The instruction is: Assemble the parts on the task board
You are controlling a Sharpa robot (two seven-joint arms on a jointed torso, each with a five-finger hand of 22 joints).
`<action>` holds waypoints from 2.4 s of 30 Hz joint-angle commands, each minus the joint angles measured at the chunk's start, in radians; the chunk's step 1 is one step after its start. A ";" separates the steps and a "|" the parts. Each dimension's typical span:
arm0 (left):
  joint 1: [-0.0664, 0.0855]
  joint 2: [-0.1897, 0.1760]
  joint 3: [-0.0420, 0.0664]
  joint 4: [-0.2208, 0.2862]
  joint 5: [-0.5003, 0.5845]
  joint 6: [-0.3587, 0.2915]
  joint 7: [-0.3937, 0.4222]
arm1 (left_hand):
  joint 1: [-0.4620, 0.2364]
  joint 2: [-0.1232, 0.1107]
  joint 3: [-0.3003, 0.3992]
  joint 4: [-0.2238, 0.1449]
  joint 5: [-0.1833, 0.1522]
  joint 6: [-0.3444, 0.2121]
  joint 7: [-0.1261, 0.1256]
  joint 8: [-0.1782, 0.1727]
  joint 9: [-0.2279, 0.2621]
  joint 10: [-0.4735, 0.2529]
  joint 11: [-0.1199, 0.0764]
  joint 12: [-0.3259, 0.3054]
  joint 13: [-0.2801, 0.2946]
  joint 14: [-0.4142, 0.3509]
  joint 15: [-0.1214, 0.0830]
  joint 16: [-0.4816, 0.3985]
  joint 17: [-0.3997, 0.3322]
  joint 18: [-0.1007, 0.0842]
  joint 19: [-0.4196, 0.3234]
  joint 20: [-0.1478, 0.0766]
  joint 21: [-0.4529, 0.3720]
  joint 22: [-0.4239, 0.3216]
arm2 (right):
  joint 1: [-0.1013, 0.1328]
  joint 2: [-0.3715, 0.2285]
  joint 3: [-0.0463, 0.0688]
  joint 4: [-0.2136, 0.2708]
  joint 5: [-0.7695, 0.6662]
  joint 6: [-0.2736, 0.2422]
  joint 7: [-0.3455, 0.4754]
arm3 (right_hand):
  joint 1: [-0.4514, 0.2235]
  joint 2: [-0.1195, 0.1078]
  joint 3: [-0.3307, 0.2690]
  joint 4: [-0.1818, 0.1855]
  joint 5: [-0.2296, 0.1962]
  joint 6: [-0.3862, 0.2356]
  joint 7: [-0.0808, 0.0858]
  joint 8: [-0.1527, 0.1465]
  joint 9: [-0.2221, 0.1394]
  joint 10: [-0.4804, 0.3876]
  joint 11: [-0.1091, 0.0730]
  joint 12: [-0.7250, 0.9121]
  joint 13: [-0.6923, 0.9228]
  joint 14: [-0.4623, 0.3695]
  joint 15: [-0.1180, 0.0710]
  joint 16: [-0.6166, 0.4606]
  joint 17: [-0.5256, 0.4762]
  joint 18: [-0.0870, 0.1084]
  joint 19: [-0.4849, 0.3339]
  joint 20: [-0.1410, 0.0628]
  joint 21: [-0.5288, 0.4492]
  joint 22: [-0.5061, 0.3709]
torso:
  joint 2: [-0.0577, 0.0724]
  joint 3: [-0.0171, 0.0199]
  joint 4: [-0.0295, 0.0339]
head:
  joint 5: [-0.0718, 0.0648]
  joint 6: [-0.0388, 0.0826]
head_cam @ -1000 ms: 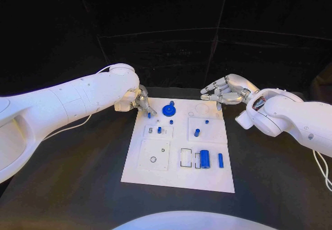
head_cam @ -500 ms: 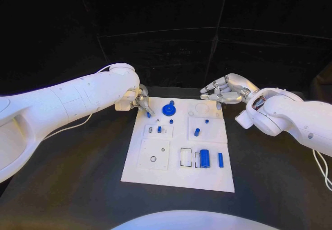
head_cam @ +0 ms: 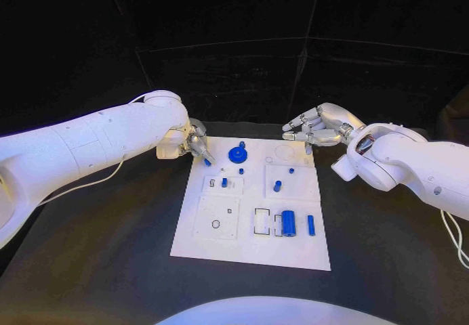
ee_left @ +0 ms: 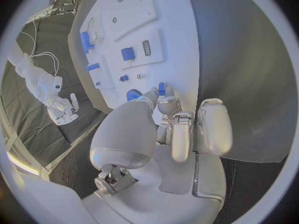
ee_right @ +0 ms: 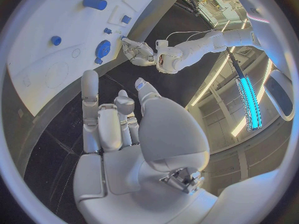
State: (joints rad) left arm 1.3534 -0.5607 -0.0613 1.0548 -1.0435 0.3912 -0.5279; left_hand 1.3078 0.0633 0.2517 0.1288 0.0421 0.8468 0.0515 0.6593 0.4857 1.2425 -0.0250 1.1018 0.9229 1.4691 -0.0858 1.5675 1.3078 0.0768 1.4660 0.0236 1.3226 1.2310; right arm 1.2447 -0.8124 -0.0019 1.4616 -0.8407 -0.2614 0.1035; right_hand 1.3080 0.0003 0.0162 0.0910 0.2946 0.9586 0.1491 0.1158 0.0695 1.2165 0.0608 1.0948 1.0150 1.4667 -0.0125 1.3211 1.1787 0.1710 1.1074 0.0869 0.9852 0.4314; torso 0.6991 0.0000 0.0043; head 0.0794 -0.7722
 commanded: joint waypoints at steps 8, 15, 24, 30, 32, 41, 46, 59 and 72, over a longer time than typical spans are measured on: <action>-0.004 -0.111 -0.001 0.173 0.071 -0.181 0.031 | -0.104 -0.061 0.267 -0.116 0.006 0.005 -0.005 0.035 0.012 0.024 -0.002 0.008 0.007 0.102 -0.003 0.003 0.263 -0.004 0.006 -0.006 -0.011 -0.001 | 0.002 -0.003 0.000 -0.004 -0.001 0.011 0.004 | -0.002 0.006 0.001 0.005 0.004 -0.003 -0.002 0.005 -0.001 -0.007 -0.002 -0.005 -0.002 0.021 -0.007 -0.005 -0.002 0.014 -0.007 0.001 -0.005 -0.001 | -0.001 -0.0004 0.0035 | 0.004 0.008; -0.034 -0.180 -0.001 0.292 0.068 -0.280 0.039 | -0.121 -0.074 0.307 -0.126 0.006 0.003 -0.006 0.043 0.015 0.027 -0.003 0.009 0.008 0.102 -0.004 0.003 0.263 -0.004 0.007 -0.007 -0.012 0.000 | 0.002 -0.004 0.000 -0.009 -0.001 0.013 0.004 | -0.002 0.006 0.001 0.006 0.005 -0.003 -0.002 0.005 -0.001 -0.007 -0.002 -0.006 -0.002 0.021 -0.007 -0.006 -0.002 0.014 -0.007 0.001 -0.006 -0.002 | -0.004 -0.0011 0.0099 | 0.007 0.006; -0.066 -0.208 -0.002 0.352 0.033 -0.284 0.032 | -0.126 -0.078 0.315 -0.128 0.006 0.003 -0.006 0.045 0.015 0.027 -0.003 0.008 0.006 0.102 -0.004 0.003 0.263 -0.004 0.006 -0.008 -0.013 -0.002 | 0.002 -0.001 0.000 -0.012 -0.001 0.015 0.005 | -0.002 0.006 0.001 0.006 0.005 -0.003 -0.002 0.005 -0.001 -0.007 -0.002 -0.006 -0.002 0.021 -0.007 -0.006 -0.002 0.014 -0.007 0.001 -0.006 -0.002 | -0.004 -0.0013 0.0081 | 0.010 0.004; -0.081 -0.211 -0.002 0.363 -0.035 -0.294 0.023 | -0.129 -0.080 0.319 -0.128 0.006 0.003 -0.006 0.046 0.016 0.027 -0.003 0.007 0.005 0.102 -0.004 0.003 0.263 -0.004 0.006 -0.008 -0.013 -0.002 | 0.002 -0.001 0.000 -0.013 -0.001 0.016 0.006 | -0.002 0.006 0.001 0.006 0.005 -0.003 -0.002 0.005 -0.001 -0.007 -0.002 -0.006 -0.002 0.021 -0.007 -0.006 -0.002 0.014 -0.007 0.001 -0.006 -0.002 | -0.002 -0.0011 0.0069 | 0.009 0.004; -0.084 -0.212 -0.003 0.368 -0.048 -0.291 0.019 | -0.130 -0.081 0.321 -0.129 0.006 0.003 -0.006 0.047 0.016 0.028 -0.004 0.008 0.006 0.102 -0.004 0.003 0.263 -0.004 0.007 -0.008 -0.013 -0.001 | 0.002 -0.001 0.000 -0.013 -0.001 0.016 0.006 | -0.002 0.006 0.001 0.006 0.005 -0.003 -0.002 0.005 -0.001 -0.007 -0.002 -0.006 -0.002 0.021 -0.007 -0.006 -0.002 0.014 -0.007 0.001 -0.006 -0.002 | -0.002 -0.0007 0.0070 | 0.009 0.004; -0.089 -0.216 -0.004 0.385 -0.078 -0.261 0.000 | -0.130 -0.081 0.322 -0.129 0.006 0.003 -0.006 0.047 0.016 0.028 -0.004 0.008 0.006 0.102 -0.004 0.003 0.263 -0.004 0.007 -0.008 -0.013 -0.001 | 0.001 0.000 0.000 -0.013 -0.001 0.016 0.007 | -0.002 0.006 0.001 0.006 0.005 -0.003 -0.002 0.005 -0.001 -0.007 -0.002 -0.006 -0.002 0.021 -0.007 -0.006 -0.002 0.014 -0.007 0.001 -0.006 -0.002 | -0.003 -0.0010 0.0081 | 0.010 -0.002; -0.089 -0.216 -0.004 0.387 -0.086 -0.246 -0.006 | -0.132 -0.085 0.326 -0.131 0.006 0.003 -0.007 0.049 0.017 0.028 -0.004 0.007 0.005 0.102 -0.005 0.003 0.263 -0.003 0.006 -0.008 -0.015 -0.003 | 0.001 -0.001 0.000 -0.013 -0.001 0.016 0.007 | -0.002 0.006 0.001 0.006 0.005 -0.003 -0.002 0.005 -0.001 -0.007 -0.002 -0.006 -0.002 0.021 -0.007 -0.006 -0.002 0.014 -0.007 0.001 -0.006 -0.002 | -0.003 -0.0008 0.0076 | 0.010 -0.002; -0.090 -0.214 -0.005 0.392 -0.090 -0.205 -0.013 | -0.134 -0.087 0.330 -0.132 0.006 0.004 -0.007 0.050 0.017 0.028 -0.004 0.006 0.004 0.102 -0.005 0.003 0.263 -0.003 0.006 -0.008 -0.016 -0.004 | 0.001 0.000 0.000 -0.013 -0.001 0.016 0.008 | -0.003 0.007 0.001 0.007 0.006 -0.003 -0.001 0.006 -0.001 -0.008 -0.002 -0.007 -0.005 0.021 -0.007 -0.007 -0.002 0.014 -0.006 0.001 -0.007 -0.003 | -0.002 -0.0001 0.0079 | 0.009 -0.005; -0.090 -0.216 -0.006 0.396 -0.090 -0.171 -0.018 | -0.138 -0.088 0.332 -0.132 0.005 0.005 -0.007 0.051 0.017 0.028 -0.004 0.006 0.003 0.102 -0.005 0.003 0.263 -0.003 0.006 -0.008 -0.016 -0.004 | 0.001 0.000 0.000 -0.014 -0.001 0.017 0.007 | -0.003 0.007 0.001 0.007 0.006 -0.003 -0.001 0.006 -0.001 -0.008 -0.002 -0.007 -0.005 0.021 -0.007 -0.007 -0.002 0.014 -0.006 0.001 -0.007 -0.003 | -0.003 -0.0008 0.0073 | 0.009 -0.008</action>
State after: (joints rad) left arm 1.2649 -0.7755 -0.0642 1.4491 -1.1229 0.1820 -0.5312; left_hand 1.1697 -0.0306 0.5042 0.0704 0.0447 0.8491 0.0503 0.7046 0.5015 1.2613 -0.0299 1.1075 0.9276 1.4690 -0.0857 1.5675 1.3075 0.0768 1.4660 0.0235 1.3128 1.2278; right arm 1.2443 -0.8128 -0.0022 1.4473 -0.8409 -0.2508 0.1039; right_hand 1.3080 0.0003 0.0161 0.0910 0.2941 0.9586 0.1491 0.1158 0.0697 1.2165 0.0608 1.0907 1.0114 1.4668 -0.0125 1.3211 1.1772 0.1709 1.1074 0.0869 0.9816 0.4300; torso 0.6962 -0.0004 0.0123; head 0.0884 -0.7803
